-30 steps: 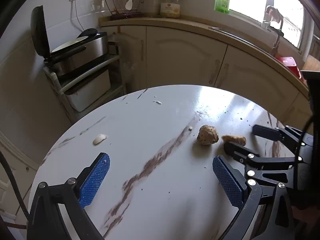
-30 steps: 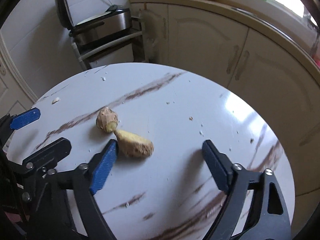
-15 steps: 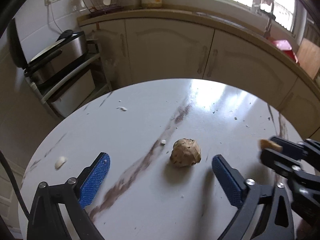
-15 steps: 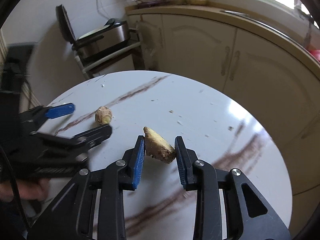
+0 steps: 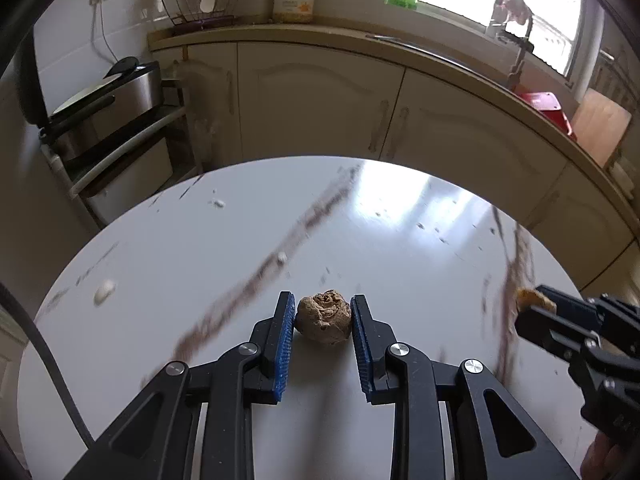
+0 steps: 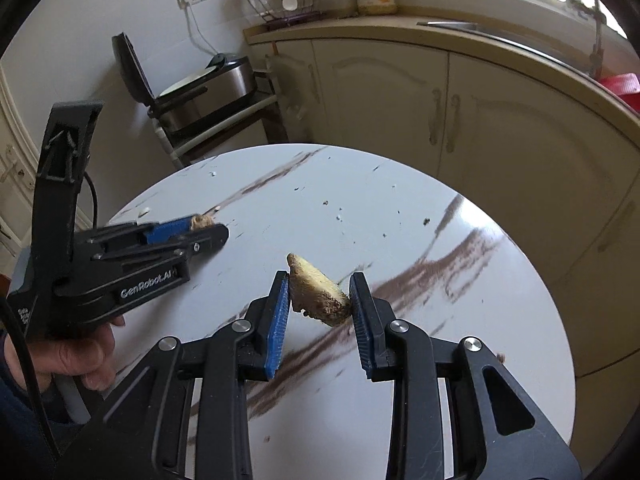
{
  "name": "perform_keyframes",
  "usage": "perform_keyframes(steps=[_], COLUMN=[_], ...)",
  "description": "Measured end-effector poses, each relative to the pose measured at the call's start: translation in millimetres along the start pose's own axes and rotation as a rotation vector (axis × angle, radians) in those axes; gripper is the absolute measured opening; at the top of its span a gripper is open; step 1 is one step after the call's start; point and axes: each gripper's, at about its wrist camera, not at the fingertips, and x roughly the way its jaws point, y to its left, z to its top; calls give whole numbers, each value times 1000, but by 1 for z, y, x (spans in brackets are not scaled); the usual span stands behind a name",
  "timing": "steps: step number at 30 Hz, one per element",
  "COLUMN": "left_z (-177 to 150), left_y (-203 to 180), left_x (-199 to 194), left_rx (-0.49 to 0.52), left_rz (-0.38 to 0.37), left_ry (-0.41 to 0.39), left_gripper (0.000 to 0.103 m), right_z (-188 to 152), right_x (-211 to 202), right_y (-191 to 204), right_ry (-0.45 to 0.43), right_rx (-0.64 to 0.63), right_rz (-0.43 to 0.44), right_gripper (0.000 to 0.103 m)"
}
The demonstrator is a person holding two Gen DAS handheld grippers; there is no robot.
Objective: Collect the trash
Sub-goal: 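Grasp the round ginger piece with the left tool while the right tool grasps the long ginger piece, then carry both ginger pieces to the blue bin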
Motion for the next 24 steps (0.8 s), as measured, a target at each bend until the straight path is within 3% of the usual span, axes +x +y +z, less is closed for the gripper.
perform_keyframes(steps=[12, 24], left_z=[-39, -97], left_y=[-39, -134], left_x=[-70, -152], left_rx=[47, 169], left_rz=[-58, -187], left_ry=[-74, -115], left_gripper=[24, 24], right_z=[-28, -83], right_x=[-61, -167], right_y=[-14, -65], right_ry=[-65, -177], right_rx=[46, 145], right_rz=[9, -39], right_gripper=[28, 28])
